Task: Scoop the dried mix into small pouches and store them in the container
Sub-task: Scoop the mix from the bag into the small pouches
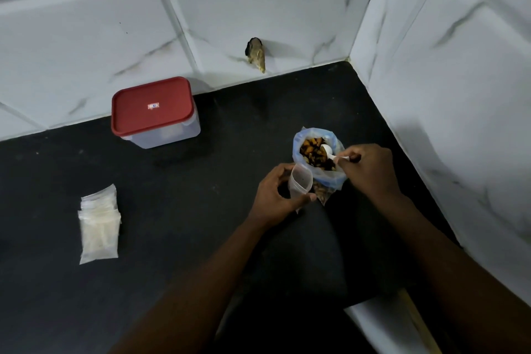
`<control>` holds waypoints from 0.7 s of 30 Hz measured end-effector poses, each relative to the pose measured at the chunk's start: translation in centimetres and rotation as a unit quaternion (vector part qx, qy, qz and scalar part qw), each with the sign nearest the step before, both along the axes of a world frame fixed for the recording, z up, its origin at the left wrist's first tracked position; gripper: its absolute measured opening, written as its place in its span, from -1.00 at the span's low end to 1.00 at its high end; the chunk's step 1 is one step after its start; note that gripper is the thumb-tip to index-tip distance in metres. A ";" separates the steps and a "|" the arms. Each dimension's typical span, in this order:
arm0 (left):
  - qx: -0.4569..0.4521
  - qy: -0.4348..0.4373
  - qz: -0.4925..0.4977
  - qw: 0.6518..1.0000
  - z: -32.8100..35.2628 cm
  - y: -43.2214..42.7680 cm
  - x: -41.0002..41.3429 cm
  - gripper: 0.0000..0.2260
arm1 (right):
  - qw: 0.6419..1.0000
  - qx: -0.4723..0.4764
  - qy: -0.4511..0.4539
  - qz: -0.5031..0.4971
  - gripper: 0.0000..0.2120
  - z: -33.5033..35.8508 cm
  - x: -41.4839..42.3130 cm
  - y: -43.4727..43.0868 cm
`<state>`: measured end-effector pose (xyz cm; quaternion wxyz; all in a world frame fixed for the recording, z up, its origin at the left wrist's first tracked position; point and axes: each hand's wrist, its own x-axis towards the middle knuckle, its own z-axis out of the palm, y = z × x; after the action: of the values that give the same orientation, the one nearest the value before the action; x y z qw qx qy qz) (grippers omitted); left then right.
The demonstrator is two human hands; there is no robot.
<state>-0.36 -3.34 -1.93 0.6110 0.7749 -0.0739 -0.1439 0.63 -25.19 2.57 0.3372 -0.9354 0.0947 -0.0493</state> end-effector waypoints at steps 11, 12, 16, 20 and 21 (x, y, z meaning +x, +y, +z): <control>0.002 0.004 -0.012 1.000 -0.2 0.1 0.2 -0.48 | 0.958 0.199 0.136 -0.155 -0.93 -0.4 0.9 0.0; 0.004 0.006 -0.014 1.000 -0.2 0.1 0.3 -0.49 | 0.956 0.201 0.142 -0.158 -0.93 -0.4 1.0 0.0; 0.009 0.016 -0.019 1.000 0.1 0.0 0.4 -0.50 | 0.958 0.195 0.150 -0.145 -0.89 0.0 0.7 -0.1; 0.010 0.021 -0.027 0.999 -0.1 0.1 0.5 -0.51 | 0.952 0.216 0.149 -0.159 -0.95 -0.1 0.9 0.7; 0.009 0.026 -0.028 0.999 0.0 0.1 0.5 -0.51 | 0.946 0.229 0.153 -0.170 -0.94 -0.3 1.0 0.8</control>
<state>0.13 -3.23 -1.96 0.6012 0.7743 -0.0781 -0.1812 1.67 -24.37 2.30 0.5102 -0.7991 0.3120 0.0610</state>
